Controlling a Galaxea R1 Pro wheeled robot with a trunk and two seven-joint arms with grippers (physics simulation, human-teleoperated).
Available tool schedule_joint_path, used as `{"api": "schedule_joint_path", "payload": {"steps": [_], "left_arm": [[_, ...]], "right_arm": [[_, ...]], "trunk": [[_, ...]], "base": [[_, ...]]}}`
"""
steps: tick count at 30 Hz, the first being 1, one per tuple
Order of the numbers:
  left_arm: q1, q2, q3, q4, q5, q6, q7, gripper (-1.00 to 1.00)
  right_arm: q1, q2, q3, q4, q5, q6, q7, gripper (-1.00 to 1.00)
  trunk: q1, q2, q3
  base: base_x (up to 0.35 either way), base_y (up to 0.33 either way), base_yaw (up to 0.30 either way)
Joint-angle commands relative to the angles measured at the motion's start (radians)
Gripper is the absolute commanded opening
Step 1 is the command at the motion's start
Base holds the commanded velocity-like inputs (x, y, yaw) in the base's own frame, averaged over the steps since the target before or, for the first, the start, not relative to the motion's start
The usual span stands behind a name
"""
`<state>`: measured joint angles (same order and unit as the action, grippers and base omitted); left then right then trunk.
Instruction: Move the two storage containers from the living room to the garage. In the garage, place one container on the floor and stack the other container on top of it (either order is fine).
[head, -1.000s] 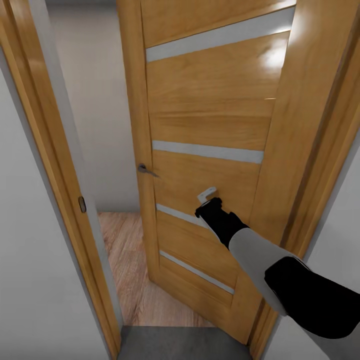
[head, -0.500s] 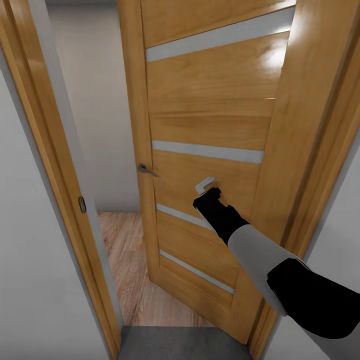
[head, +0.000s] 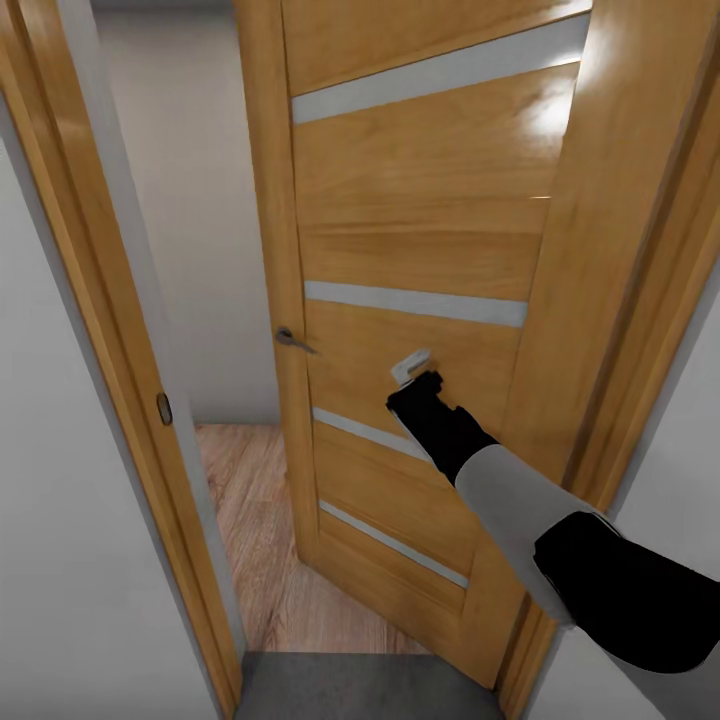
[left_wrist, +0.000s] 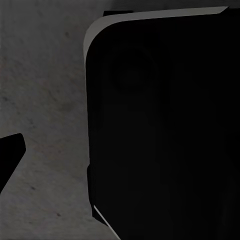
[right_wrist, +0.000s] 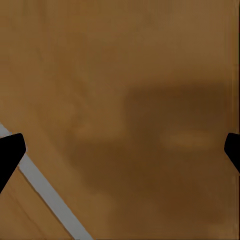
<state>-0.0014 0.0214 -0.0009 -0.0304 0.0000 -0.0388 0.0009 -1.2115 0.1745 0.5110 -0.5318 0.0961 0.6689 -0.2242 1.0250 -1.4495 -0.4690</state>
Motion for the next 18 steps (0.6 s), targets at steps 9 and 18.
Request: {"api": "schedule_joint_path", "payload": {"steps": [9, 18], "left_arm": [[0.000, 0.000, -0.001, 0.000, 0.000, -0.003, -0.002, 1.00], [0.000, 0.000, -0.001, 0.000, 0.000, -0.003, 0.000, 1.00]], "right_arm": [[-0.087, 0.000, 0.002, 0.166, 0.009, -0.087, 0.002, 1.00], [-0.089, 0.000, -0.002, 0.094, 0.010, -0.079, 0.005, 1.00]], "trunk": [[0.000, -0.001, -0.001], [0.000, -0.001, -0.001]], "base": [[0.000, 0.000, 0.000], [0.000, 0.000, 0.000]]}}
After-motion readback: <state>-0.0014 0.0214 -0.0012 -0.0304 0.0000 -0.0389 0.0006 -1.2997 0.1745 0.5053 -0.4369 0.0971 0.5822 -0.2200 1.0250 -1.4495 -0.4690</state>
